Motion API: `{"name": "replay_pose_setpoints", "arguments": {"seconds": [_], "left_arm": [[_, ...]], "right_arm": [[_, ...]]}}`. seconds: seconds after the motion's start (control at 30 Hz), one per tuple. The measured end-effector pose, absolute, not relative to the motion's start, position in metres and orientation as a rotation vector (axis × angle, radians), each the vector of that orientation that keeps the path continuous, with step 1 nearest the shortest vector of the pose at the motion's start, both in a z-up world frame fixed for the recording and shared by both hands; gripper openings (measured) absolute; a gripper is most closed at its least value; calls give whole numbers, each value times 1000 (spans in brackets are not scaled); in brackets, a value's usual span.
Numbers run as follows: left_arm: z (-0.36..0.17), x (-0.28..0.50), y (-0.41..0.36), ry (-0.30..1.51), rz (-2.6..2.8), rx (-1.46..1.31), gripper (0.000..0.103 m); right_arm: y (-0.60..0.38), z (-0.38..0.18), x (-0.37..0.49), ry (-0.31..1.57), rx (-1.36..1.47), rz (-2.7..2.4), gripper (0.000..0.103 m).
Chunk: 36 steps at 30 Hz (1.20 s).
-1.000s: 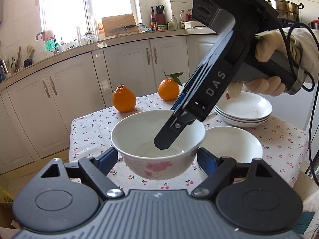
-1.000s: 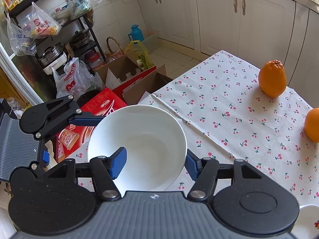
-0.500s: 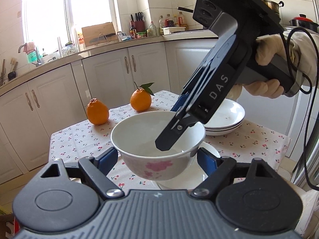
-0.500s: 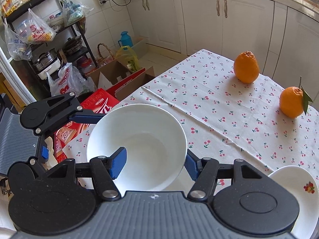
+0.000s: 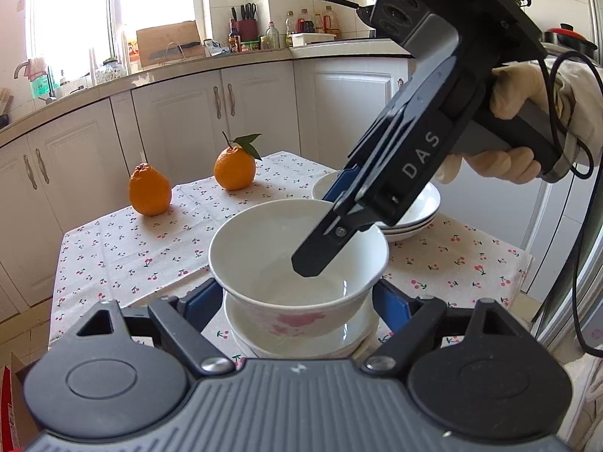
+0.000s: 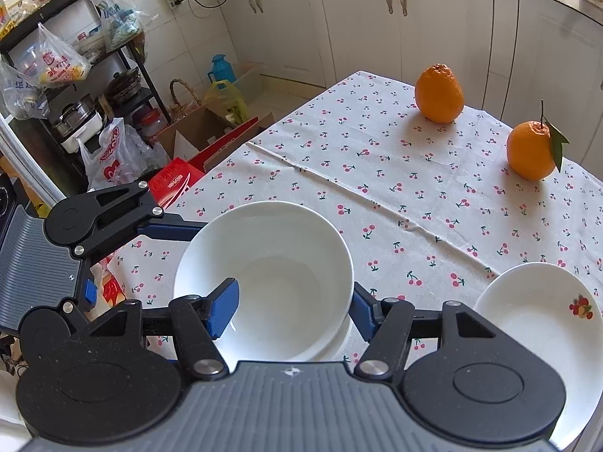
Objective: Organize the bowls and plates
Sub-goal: 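Lower the pink-flower bowl onto the nested bowls and open the right gripper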
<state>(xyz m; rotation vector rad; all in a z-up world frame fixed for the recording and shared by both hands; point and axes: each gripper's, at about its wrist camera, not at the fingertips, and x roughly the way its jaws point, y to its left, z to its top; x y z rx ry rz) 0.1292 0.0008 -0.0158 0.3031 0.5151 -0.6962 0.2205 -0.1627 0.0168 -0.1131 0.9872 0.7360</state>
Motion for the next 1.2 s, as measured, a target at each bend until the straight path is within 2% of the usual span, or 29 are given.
{"name": "replay_pose_setpoints", "arguments": {"seconds": [0.8,0.9,1.07,1.2], "left_arm": [[-28,133,1,573,-713,284,88],[-29,132,-1,564,-714,308,91],[-25,131,3,560,-741,270,98],[-21,126,4,544,-744,289,100]], "right_arm": [[-158,3,222,1005,-140,724,70],[-157,3,220,997,-153,719,76],[-154,8,216,955,-172,722,93],[-150,11,209,915,-235,710,100]]}}
